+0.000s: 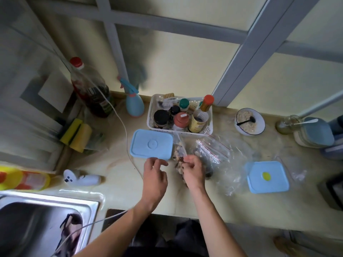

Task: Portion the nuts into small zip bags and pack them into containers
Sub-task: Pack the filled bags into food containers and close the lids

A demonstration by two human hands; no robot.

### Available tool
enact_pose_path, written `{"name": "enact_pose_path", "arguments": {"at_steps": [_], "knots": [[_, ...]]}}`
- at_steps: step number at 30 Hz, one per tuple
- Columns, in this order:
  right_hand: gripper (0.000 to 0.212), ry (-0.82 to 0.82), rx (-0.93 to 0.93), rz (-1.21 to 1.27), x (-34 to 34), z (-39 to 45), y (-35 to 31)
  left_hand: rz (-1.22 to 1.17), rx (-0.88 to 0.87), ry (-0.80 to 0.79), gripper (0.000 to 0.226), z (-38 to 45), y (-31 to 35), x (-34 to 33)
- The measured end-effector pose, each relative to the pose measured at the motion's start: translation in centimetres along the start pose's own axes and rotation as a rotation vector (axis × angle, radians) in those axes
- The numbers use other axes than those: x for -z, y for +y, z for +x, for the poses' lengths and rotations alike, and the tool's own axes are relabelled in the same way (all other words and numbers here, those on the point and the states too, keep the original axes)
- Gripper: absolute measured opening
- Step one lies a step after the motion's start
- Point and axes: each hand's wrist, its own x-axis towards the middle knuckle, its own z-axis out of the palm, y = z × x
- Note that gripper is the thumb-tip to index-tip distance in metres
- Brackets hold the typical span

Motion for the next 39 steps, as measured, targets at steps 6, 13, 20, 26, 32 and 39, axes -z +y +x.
{"name": "enact_pose_path", "arguments": {"at_steps": [6, 13, 20, 26, 32, 39], "knots": [[0.032, -0.02, 0.108, -0.022, 5.8, 0.2, 0.0, -0.172, 0.04, -0.374, 0.038, -2.5, 3.7, -3.4], [0.035, 0.094, 0.241, -0.063, 18.8, 2.0, 3.9, -0.256, 0.125, -0.483, 0.04, -6.1, 13.0, -12.9], [0.023, 0.25, 0.236, -0.277, 29.1, 7.7, 10.0, -0.204, 0.437, -0.428, 0.054, -8.9, 18.6, -23.4], [0.034, 0.134, 0.404, -0.477, 30.4, 7.8, 13.0, -0.439, 0.725, -0.334, 0.026, -7.8, 19.9, -24.8], [0.032, 0.279, 0.447, -0.52, 29.5, 6.1, 13.1, -0.559, 0.702, -0.391, 0.023, -7.5, 21.9, -24.6], [0.031, 0.406, 0.367, -0.368, 30.6, 4.9, 12.9, -0.673, 0.712, -0.393, 0.028, -7.9, 22.1, -24.5]]}}
